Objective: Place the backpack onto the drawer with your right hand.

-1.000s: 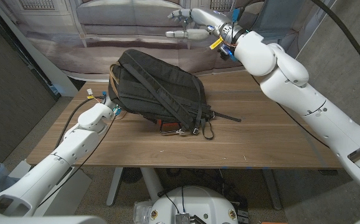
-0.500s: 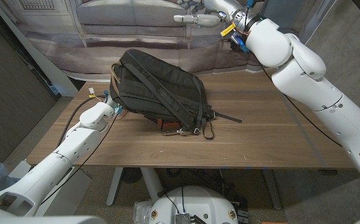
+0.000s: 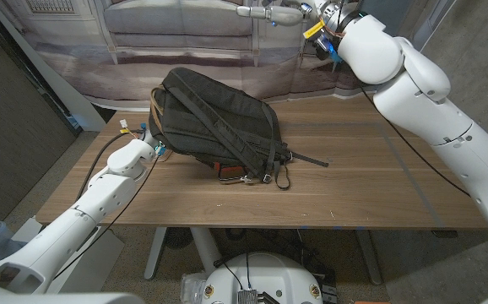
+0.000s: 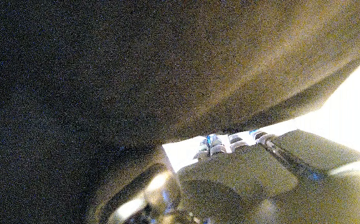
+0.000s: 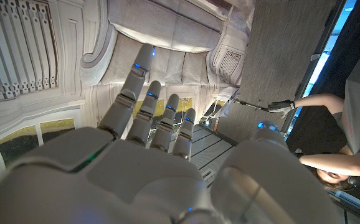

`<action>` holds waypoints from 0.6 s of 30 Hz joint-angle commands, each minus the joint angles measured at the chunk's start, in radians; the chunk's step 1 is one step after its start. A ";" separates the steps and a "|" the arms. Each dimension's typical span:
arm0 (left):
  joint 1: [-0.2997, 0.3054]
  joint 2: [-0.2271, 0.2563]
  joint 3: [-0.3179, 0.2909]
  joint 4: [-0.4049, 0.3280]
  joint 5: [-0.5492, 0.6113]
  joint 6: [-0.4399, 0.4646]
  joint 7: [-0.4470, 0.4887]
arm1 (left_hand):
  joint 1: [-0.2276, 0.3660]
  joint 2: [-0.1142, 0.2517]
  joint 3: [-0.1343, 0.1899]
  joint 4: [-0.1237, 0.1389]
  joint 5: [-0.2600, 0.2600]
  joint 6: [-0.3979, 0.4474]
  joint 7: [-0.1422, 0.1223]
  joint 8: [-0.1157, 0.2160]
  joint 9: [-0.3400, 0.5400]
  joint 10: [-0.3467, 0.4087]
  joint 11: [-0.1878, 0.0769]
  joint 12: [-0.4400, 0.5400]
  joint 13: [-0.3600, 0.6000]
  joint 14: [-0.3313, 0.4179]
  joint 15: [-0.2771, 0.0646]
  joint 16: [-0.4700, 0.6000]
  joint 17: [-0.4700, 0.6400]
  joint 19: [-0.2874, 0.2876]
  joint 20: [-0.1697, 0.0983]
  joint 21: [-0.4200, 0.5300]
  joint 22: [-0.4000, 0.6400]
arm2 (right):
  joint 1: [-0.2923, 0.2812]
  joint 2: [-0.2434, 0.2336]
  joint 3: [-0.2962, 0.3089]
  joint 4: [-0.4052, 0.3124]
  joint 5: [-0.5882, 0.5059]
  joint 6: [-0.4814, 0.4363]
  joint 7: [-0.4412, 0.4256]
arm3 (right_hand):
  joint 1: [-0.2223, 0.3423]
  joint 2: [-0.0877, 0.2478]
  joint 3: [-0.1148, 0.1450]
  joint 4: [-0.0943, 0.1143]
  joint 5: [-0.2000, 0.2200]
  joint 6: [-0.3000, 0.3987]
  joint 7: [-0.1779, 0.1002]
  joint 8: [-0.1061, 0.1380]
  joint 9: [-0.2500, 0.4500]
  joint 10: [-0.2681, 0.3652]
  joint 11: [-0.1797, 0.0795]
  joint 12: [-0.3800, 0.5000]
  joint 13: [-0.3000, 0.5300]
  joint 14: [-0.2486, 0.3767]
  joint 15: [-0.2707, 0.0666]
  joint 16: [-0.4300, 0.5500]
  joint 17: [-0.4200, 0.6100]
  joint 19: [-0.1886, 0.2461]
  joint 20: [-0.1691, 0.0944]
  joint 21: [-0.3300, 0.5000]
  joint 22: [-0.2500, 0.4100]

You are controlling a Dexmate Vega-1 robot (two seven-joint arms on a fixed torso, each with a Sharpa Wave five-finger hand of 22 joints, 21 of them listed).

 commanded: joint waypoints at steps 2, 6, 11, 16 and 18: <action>0.005 0.013 -0.007 -0.015 -0.003 0.006 0.002 | 0.004 0.010 -0.010 0.000 0.000 -0.001 0.002 -0.003 0.004 -0.004 0.001 0.002 0.004 -0.008 -0.001 -0.001 0.005 -0.023 0.010 0.002 0.005 | 0.024 0.005 -0.015 0.006 0.011 0.000 -0.013 | -0.008 0.002 -0.007 0.001 0.008 0.009 0.002 0.004 0.002 -0.001 0.001 0.006 0.000 -0.006 -0.003 0.004 -0.001 -0.005 0.001 -0.010 0.006; 0.008 0.014 -0.009 -0.021 -0.004 0.006 0.003 | 0.005 0.010 -0.010 0.000 0.000 -0.001 0.001 -0.003 0.004 -0.005 0.000 0.001 0.004 -0.008 -0.001 -0.001 0.005 -0.023 0.009 0.002 0.005 | 0.027 0.007 -0.016 0.006 0.013 0.000 -0.018 | -0.010 0.003 -0.009 0.002 0.008 0.008 0.003 0.004 0.000 -0.002 0.001 0.006 -0.001 -0.009 -0.002 0.004 -0.003 -0.007 0.001 -0.013 0.006; 0.010 0.022 -0.011 -0.023 -0.006 0.014 0.000 | 0.005 0.010 -0.011 0.000 0.000 -0.001 0.001 -0.003 0.004 -0.004 0.000 0.002 0.004 -0.008 -0.002 -0.001 0.005 -0.023 0.010 0.002 0.005 | 0.030 0.009 -0.021 0.006 0.012 -0.002 -0.020 | -0.012 0.006 -0.010 0.003 0.010 0.008 0.002 0.004 -0.001 -0.002 0.001 0.007 -0.004 -0.009 -0.003 0.005 -0.006 -0.009 0.003 -0.016 0.006; 0.010 0.023 -0.014 -0.021 -0.010 0.010 -0.007 | 0.006 0.010 -0.012 0.000 0.000 -0.001 0.002 -0.003 0.004 -0.004 0.001 0.002 0.004 -0.008 -0.001 -0.001 0.005 -0.023 0.010 0.002 0.005 | 0.036 0.012 -0.031 0.007 0.010 -0.007 -0.017 | -0.014 0.007 -0.012 0.003 0.010 0.009 0.001 0.004 -0.002 -0.002 0.000 0.008 -0.005 -0.009 -0.003 0.006 -0.008 -0.010 0.004 -0.019 0.007; 0.010 0.024 -0.013 -0.021 -0.009 0.011 -0.008 | 0.006 0.010 -0.012 0.000 0.000 -0.001 0.002 -0.003 0.004 -0.003 0.002 0.002 0.004 -0.008 -0.001 -0.001 0.005 -0.023 0.010 0.002 0.005 | 0.037 0.014 -0.034 0.007 0.007 -0.007 -0.018 | -0.014 0.008 -0.012 0.003 0.011 0.009 0.001 0.005 -0.002 -0.001 0.000 0.008 -0.006 -0.010 -0.002 0.006 -0.009 -0.012 0.005 -0.021 0.007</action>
